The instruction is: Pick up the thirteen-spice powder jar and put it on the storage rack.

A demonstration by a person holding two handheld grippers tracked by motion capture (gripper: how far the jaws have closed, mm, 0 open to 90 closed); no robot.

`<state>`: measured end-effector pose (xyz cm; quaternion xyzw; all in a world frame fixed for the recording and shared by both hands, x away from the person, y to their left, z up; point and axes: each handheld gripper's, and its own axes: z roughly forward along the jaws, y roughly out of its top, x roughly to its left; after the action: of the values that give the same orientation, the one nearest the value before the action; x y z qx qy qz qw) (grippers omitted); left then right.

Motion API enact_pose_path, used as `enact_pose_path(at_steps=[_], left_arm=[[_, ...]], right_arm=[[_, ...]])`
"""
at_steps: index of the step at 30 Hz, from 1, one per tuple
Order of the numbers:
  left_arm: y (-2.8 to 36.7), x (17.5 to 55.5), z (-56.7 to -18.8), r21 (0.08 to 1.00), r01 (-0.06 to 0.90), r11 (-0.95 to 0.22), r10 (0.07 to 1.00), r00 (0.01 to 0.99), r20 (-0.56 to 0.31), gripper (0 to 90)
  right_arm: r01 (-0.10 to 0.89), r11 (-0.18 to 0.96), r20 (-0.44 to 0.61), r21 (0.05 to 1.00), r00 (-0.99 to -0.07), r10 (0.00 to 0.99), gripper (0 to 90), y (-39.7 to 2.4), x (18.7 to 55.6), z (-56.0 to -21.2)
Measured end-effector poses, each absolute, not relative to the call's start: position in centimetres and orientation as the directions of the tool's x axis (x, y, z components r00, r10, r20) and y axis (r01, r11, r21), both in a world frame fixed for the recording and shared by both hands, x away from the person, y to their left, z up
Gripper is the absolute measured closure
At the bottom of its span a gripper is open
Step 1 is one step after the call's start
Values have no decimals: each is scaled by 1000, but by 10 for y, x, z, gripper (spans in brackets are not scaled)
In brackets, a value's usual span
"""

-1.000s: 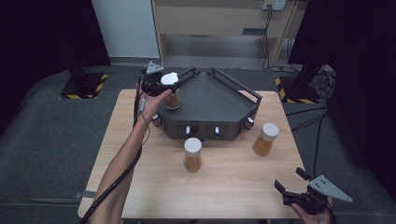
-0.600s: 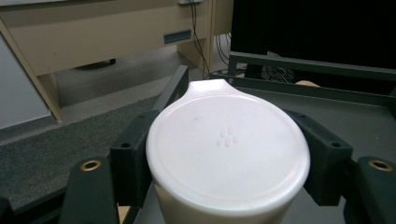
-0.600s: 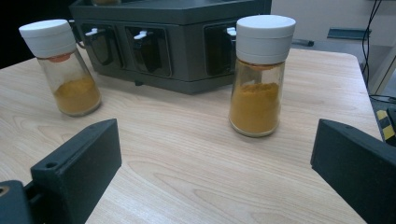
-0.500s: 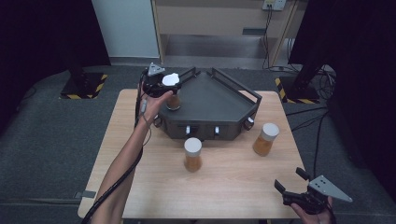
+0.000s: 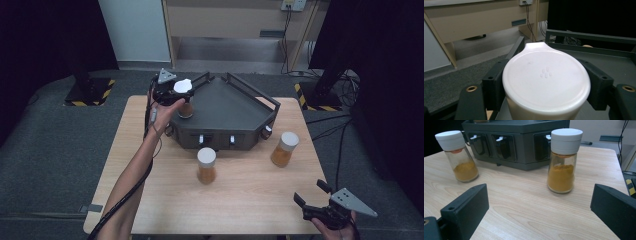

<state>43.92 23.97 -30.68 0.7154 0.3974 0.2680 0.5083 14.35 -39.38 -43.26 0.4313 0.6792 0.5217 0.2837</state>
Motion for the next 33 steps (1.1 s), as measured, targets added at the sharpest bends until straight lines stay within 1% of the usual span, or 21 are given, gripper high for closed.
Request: enact_pose_path(at_steps=[2, 4, 5, 7, 10, 14, 21, 27, 33], left_arm=[[242, 439, -306, 947, 288, -142, 838, 544, -40, 209], [241, 438, -302, 950, 270, -158, 833, 552, -18, 150], [240, 438, -298, 949, 264, -172, 829, 559, -5, 139], [238, 437, -291, 950, 261, -171, 827, 563, -6, 102], [235, 437, -279, 953, 253, -169, 825, 565, -3, 72], [234, 435, -262, 958, 235, -165, 821, 570, 2, 49], [241, 429, -237, 965, 208, -161, 810, 586, 9, 44], [249, 417, -229, 970, 188, -155, 797, 604, 11, 44], [259, 400, -229, 974, 170, -151, 783, 621, 13, 42]], right_arm=[[291, 84, 65, 953, -467, 882, 17, -394, 144, -433], [291, 84, 65, 953, -467, 882, 17, -394, 144, -433], [291, 85, 64, 953, -467, 882, 17, -394, 144, -433], [293, 84, 66, 953, -467, 882, 17, -394, 144, -432], [292, 86, 64, 953, -467, 882, 17, -393, 144, -432], [291, 82, 67, 953, -467, 882, 17, -394, 144, -433], [289, 83, 66, 954, -469, 881, 17, -394, 144, -433], [290, 83, 66, 953, -468, 881, 17, -394, 144, -433], [290, 86, 63, 953, -468, 881, 17, -393, 144, -432]])
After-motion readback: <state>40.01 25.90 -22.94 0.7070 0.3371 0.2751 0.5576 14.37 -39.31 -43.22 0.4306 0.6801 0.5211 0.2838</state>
